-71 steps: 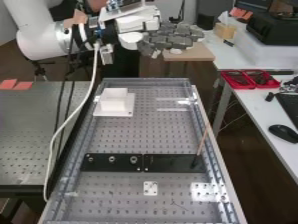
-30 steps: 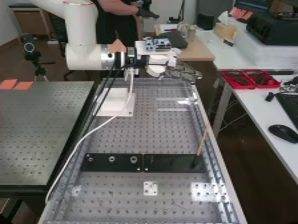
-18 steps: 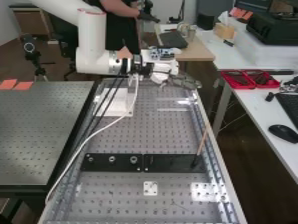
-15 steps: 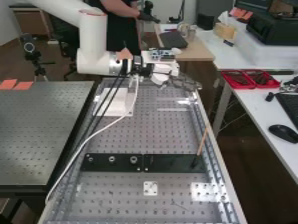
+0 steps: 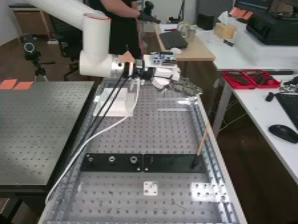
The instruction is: Grab the drill bit and place it in the clear container
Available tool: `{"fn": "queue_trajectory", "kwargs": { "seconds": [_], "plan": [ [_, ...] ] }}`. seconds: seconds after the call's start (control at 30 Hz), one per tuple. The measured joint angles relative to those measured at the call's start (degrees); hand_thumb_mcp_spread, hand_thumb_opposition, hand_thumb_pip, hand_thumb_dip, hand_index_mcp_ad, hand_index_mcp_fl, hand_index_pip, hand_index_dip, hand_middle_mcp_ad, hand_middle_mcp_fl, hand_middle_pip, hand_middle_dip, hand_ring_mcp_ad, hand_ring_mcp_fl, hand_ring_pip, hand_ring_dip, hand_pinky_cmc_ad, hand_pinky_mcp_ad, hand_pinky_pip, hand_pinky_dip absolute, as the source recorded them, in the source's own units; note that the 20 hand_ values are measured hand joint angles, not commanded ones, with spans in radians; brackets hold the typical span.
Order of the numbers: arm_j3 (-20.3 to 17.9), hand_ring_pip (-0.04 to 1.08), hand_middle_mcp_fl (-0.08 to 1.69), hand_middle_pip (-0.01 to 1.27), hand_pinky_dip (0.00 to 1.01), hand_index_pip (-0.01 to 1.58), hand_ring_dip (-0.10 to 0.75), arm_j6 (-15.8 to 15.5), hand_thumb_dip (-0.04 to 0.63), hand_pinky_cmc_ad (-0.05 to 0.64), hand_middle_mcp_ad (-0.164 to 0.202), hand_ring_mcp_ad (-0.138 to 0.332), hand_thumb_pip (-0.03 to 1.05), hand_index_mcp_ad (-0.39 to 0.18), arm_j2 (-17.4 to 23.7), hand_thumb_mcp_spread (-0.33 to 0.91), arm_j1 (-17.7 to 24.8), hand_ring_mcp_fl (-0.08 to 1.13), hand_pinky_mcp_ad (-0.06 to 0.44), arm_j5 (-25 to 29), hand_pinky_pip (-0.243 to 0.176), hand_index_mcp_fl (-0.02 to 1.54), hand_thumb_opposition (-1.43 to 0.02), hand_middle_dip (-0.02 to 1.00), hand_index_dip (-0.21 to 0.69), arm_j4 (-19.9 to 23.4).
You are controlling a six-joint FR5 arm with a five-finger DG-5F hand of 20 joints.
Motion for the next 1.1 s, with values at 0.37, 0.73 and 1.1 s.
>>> {"fn": "queue_trajectory", "kwargs": {
  "seconds": [0.37,0.73,1.1],
  "plan": [
    [0.16,0.09,0.16,0.13,0.21,0.94,-0.021,1.85,0.286,0.276,0.065,0.255,0.56,-0.103,0.59,0.38,-0.88,0.03,0.201,-0.2,-0.093,0.21,-0.88,0.19,0.133,-1.81],
    [-3.74,0.09,0.08,0.13,0.24,0.88,-0.021,3.84,0.283,0.271,0.065,0.253,0.62,-0.073,4.29,0.36,-2.45,0.0,0.202,0.3,-0.089,0.12,-0.85,0.19,0.136,-0.17],
    [-10.83,0.08,0.09,0.13,0.26,0.82,-0.021,4.74,0.283,0.271,0.065,0.251,0.6,-0.058,14.17,0.36,-4.64,0.0,0.19,1.84,-0.091,0.12,-0.83,0.19,0.14,3.76]
  ]
}}
